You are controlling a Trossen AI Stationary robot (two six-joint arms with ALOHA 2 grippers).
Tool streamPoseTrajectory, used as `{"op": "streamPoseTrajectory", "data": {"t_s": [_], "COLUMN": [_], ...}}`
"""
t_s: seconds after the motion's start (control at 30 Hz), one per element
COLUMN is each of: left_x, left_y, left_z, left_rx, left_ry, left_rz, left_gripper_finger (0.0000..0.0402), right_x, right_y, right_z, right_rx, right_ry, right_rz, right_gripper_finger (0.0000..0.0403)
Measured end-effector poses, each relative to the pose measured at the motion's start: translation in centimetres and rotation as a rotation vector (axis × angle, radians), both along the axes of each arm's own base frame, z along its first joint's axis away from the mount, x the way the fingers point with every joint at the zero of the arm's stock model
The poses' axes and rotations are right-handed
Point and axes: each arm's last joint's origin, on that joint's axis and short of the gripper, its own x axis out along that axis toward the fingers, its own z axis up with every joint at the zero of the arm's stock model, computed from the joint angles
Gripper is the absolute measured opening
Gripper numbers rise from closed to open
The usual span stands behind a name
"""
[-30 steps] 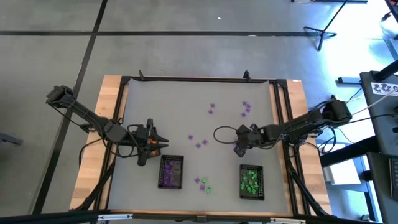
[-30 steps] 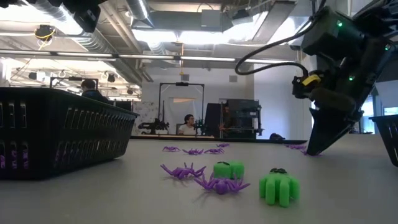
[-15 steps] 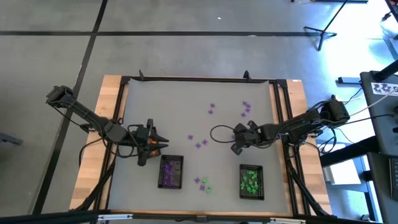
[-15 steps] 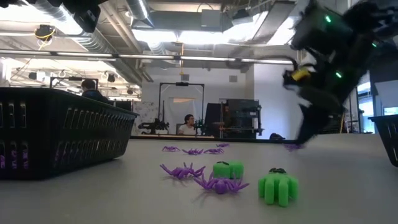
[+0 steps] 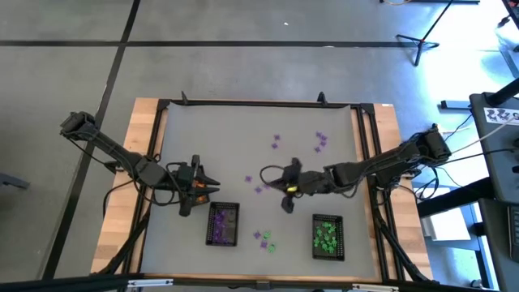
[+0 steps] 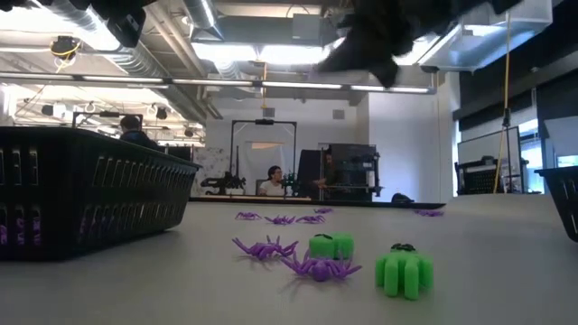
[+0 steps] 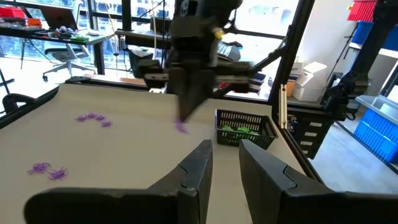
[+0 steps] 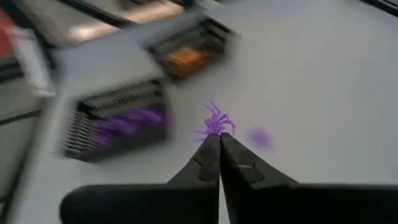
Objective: Sort Halloween decoration
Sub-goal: Put the purple spider toy into the bottom left black basket
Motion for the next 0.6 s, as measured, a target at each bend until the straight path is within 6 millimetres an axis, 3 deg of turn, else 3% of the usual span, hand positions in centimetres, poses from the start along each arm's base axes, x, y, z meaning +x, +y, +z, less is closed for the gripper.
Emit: {"op": "streamPoseTrajectory", "data": {"t_s": [0.2,0.43,0.6], "left_x": [0.0,0.0,0.0], "left_y": [0.0,0.0,0.0], "left_z": [0.0,0.0,0.0], "left_rx": [0.000,0.000,0.000], "left_ry": [0.000,0.000,0.000], "left_rz": [0.000,-0.001,-0.003], "left_gripper_finger": [0.0075,0.0075,0.0075], "right_x": [4.0,9.1,11.8], "right_y": [3.0,4.9,5.9], "right_z": [0.5,0.2,-0.8], "right_rx": [-0.044,-0.017,-0.023], "right_ry": [-0.063,-0.086,-0.084], "right_rz": [0.152,0.302,0.352], "right_gripper_finger": [0.0004,0.0006,0.0033]}}
